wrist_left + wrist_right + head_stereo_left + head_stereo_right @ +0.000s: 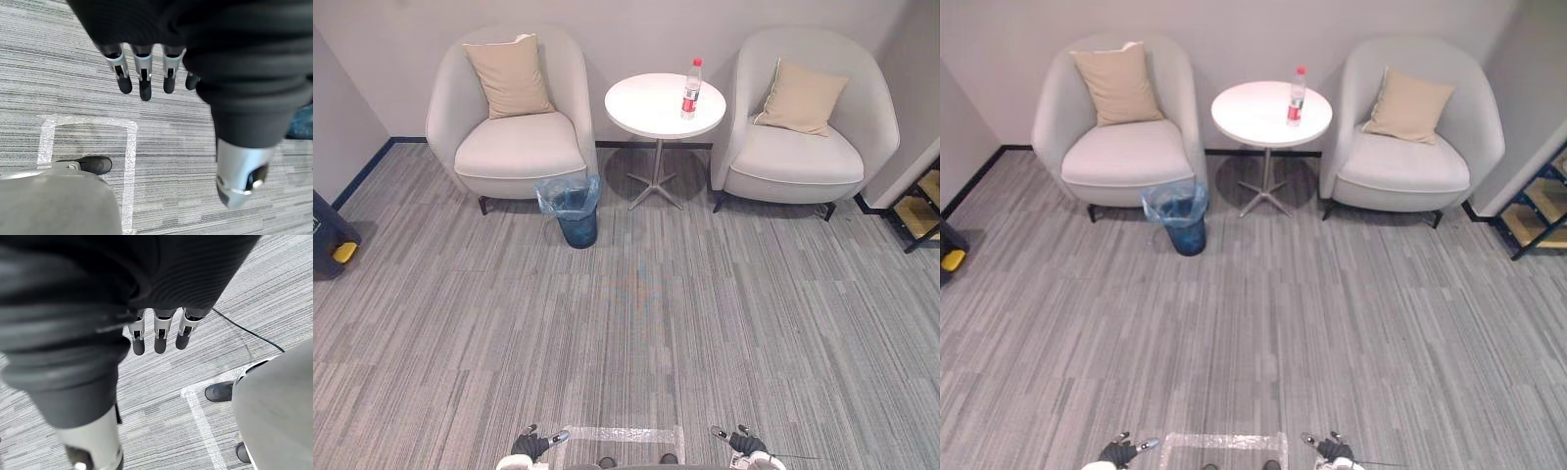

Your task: Gather rubbish on tea table into small bin, then transfer packed bag to large trash can.

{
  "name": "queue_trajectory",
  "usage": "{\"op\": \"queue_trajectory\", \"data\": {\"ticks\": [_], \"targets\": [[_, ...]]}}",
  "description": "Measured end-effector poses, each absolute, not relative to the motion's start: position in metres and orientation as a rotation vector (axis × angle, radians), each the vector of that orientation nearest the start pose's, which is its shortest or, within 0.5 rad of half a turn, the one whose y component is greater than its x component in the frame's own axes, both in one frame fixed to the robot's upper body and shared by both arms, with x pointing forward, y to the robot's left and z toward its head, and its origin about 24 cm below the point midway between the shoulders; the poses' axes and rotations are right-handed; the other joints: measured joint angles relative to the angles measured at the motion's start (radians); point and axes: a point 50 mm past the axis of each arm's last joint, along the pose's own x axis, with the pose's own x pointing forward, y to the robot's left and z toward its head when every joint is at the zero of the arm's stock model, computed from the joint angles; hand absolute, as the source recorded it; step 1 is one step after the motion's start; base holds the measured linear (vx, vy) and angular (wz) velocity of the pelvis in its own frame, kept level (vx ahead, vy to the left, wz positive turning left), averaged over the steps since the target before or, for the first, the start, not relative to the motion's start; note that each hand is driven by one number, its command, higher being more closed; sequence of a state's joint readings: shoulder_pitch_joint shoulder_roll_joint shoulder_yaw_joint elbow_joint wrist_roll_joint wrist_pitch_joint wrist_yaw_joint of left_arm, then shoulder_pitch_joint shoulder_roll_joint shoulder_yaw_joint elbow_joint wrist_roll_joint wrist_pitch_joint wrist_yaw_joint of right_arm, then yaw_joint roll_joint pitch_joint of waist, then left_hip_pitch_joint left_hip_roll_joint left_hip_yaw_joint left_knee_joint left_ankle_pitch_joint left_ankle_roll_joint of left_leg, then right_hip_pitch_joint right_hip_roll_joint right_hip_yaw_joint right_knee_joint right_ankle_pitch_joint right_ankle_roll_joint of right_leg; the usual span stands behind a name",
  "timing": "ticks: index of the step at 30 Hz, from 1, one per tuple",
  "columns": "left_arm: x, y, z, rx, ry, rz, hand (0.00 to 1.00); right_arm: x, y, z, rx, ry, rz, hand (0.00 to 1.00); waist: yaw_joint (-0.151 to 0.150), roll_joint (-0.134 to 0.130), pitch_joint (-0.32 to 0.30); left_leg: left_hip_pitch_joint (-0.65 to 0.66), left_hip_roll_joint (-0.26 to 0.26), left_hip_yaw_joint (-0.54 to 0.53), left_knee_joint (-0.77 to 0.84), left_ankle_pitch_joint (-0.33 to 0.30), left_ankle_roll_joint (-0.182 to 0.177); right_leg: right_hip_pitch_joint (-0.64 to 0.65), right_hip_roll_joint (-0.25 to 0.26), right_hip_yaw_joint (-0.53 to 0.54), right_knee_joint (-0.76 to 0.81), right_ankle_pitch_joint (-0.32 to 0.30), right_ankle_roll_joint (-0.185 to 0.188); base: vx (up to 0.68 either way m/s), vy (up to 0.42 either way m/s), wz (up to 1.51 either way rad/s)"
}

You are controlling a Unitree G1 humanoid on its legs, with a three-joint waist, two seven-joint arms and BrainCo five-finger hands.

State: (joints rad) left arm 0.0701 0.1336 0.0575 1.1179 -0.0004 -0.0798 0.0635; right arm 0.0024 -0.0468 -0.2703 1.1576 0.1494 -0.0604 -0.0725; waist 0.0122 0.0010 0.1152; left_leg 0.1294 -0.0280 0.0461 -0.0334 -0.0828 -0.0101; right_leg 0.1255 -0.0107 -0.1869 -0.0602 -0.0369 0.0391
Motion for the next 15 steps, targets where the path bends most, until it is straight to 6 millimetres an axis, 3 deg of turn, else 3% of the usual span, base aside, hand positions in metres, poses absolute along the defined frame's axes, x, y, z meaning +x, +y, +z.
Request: {"op": "queue_trajectory", "data": {"ticks": [15], "targets": [[0.0898,0.2127,-0.161,0.127,1.102,0.188,0.0,0.0957,-0.1995,-0.1642,0.17,1.096,-0.421,0.0,0.007,-0.001,-0.001,0.008,0.0,-0.003,-0.001,0.0,0.0,0.006,0.0,-0.005,-0.005,0.0,0.0,-0.01,-0.003,0.0]]}}
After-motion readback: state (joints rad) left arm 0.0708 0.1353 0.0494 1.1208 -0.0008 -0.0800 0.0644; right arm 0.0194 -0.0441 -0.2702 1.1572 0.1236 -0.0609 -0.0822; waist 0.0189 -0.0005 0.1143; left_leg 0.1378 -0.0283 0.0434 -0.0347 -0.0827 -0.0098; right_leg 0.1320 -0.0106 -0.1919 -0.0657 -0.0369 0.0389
